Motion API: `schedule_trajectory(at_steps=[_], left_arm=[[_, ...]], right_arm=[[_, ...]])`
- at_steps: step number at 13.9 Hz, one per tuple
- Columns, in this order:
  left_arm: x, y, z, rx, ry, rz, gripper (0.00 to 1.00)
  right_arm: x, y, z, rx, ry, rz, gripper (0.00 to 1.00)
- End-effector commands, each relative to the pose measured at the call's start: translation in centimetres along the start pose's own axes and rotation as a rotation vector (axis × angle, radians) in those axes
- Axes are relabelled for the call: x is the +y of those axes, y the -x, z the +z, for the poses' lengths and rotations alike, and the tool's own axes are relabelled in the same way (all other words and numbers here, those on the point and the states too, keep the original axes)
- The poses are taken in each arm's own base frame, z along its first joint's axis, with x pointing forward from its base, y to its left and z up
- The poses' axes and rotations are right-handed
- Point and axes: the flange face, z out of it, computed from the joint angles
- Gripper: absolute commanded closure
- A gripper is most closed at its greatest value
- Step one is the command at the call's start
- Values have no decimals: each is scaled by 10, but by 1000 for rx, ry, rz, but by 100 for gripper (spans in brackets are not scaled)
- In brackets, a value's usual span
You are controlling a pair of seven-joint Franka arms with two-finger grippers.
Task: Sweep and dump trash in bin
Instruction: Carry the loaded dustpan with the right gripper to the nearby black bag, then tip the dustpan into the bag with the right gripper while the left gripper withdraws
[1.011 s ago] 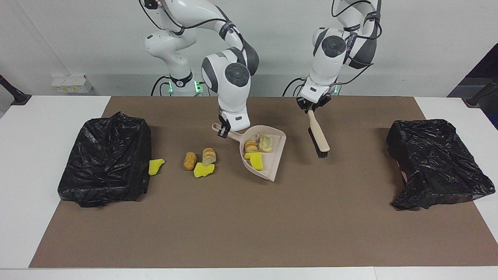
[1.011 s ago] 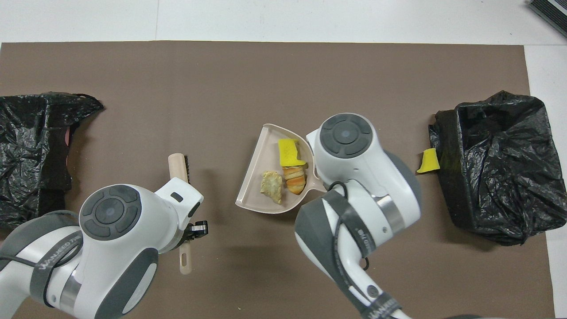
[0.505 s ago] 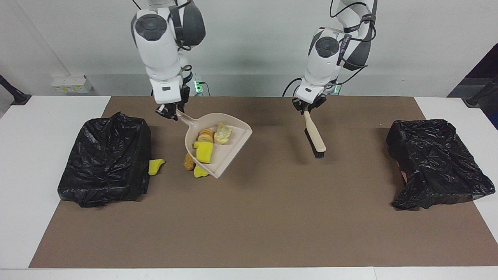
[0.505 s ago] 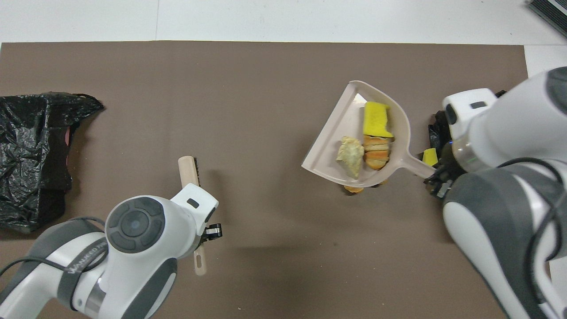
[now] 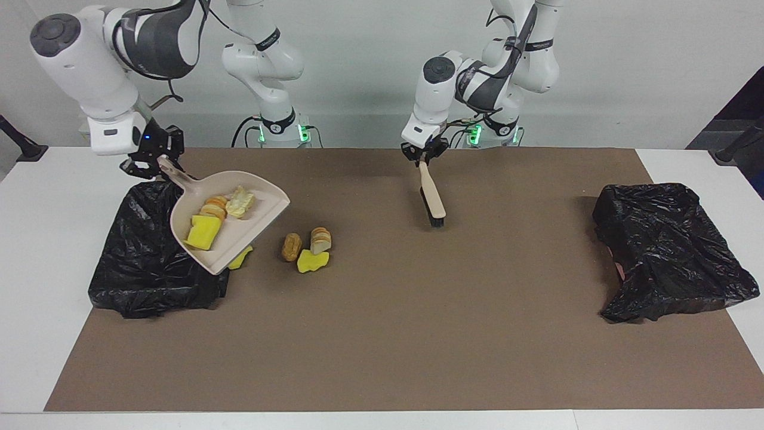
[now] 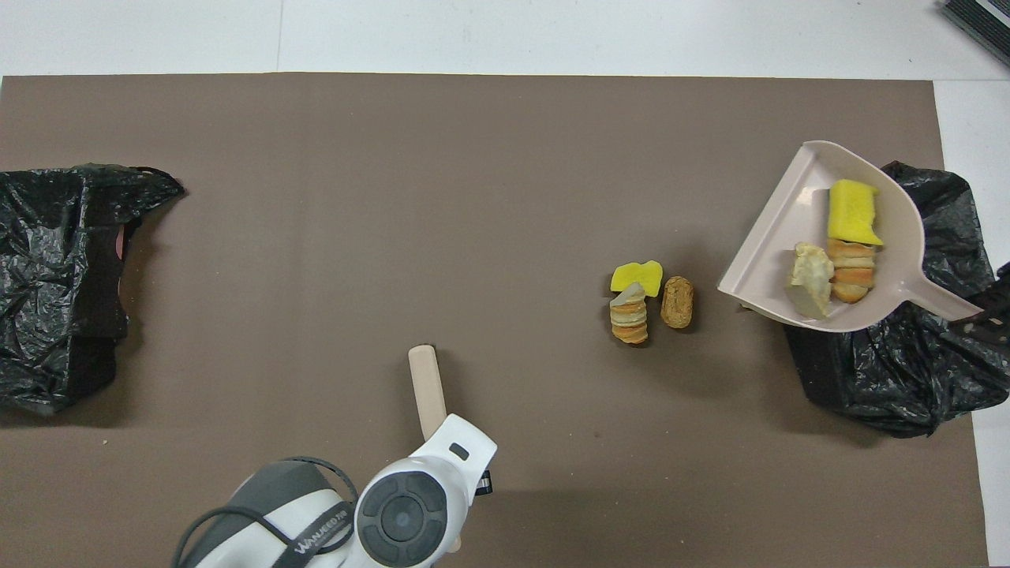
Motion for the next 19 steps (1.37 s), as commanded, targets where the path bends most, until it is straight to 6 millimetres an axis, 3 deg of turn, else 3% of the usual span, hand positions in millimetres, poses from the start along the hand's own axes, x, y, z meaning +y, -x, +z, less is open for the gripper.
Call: schedule_trajectory(at_steps=[1, 3, 4, 5, 6, 10, 12, 15, 19], left_arm=[[3, 18, 18, -11, 5, -15, 100], [4, 34, 30, -37, 1, 4, 100], [2, 28, 30, -38, 4, 21, 73], [4, 16, 28, -38, 9, 61, 7], [3, -7, 17, -35, 24, 33, 0], [-18, -81, -7, -6, 66, -48, 0], [-27, -122, -14, 14, 75, -66, 0], [-63, -187, -25, 43, 92, -100, 0], [-135, -254, -30, 89, 58, -30, 0]], right_arm=[[17, 48, -7, -21, 41, -35, 100], [26, 78, -9, -72, 78, -38, 100], [33, 94, -4, -109, 87, -42, 100], [45, 118, 0, -134, 114, -40, 100], [48, 126, 4, -147, 126, -45, 100], [51, 127, 2, -274, 164, -114, 100], [53, 108, 8, -397, 218, -213, 100], [56, 109, 16, -519, 252, -319, 100], [52, 98, 25, -576, 264, -389, 100]])
